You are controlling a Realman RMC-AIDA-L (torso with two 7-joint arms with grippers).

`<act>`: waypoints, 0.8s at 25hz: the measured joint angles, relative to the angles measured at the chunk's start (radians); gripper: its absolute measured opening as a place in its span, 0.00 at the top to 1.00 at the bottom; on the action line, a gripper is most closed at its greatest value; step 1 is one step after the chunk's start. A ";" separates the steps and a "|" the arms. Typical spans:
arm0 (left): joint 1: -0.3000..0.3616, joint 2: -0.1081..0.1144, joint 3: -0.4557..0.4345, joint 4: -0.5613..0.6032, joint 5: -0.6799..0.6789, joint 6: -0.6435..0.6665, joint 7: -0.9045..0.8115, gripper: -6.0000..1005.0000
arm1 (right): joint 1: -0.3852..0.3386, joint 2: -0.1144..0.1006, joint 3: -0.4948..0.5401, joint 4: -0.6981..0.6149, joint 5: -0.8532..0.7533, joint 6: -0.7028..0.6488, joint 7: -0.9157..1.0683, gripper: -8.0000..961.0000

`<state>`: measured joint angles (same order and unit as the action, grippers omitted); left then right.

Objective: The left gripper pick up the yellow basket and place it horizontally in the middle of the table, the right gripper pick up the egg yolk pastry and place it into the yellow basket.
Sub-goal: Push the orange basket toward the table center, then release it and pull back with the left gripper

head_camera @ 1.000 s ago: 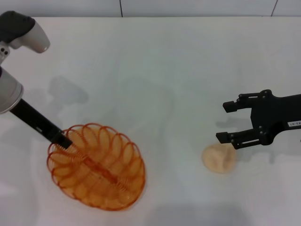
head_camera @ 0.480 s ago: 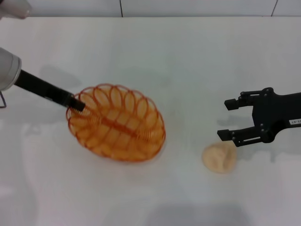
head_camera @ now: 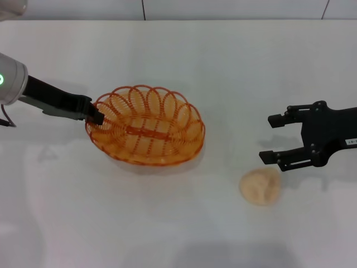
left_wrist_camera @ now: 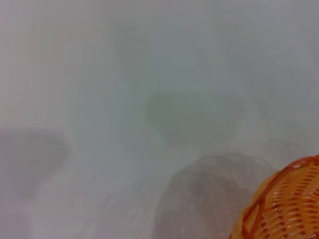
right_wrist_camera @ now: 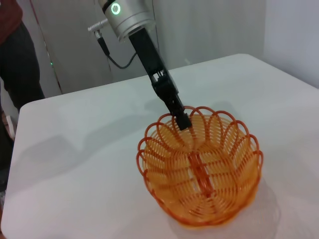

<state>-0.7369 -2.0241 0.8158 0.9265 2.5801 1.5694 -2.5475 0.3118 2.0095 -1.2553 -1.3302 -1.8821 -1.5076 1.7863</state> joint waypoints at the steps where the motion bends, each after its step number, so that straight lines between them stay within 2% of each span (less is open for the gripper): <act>1: -0.001 0.000 0.000 0.000 0.000 0.002 -0.022 0.91 | 0.000 0.000 0.002 -0.002 0.000 -0.002 0.001 0.17; 10: -0.018 0.005 0.011 -0.007 0.011 0.016 -0.154 0.91 | 0.001 0.000 0.007 -0.009 0.002 -0.010 0.001 0.17; 15: -0.035 -0.001 0.019 -0.045 0.007 -0.003 -0.160 0.91 | 0.001 0.000 0.007 -0.009 0.020 -0.010 -0.003 0.17; 20: -0.060 -0.021 0.022 -0.100 0.002 -0.051 -0.151 0.91 | 0.001 0.000 0.007 -0.019 0.026 -0.019 -0.003 0.17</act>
<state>-0.7968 -2.0450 0.8376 0.8262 2.5825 1.5185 -2.6990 0.3130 2.0095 -1.2486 -1.3493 -1.8562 -1.5269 1.7830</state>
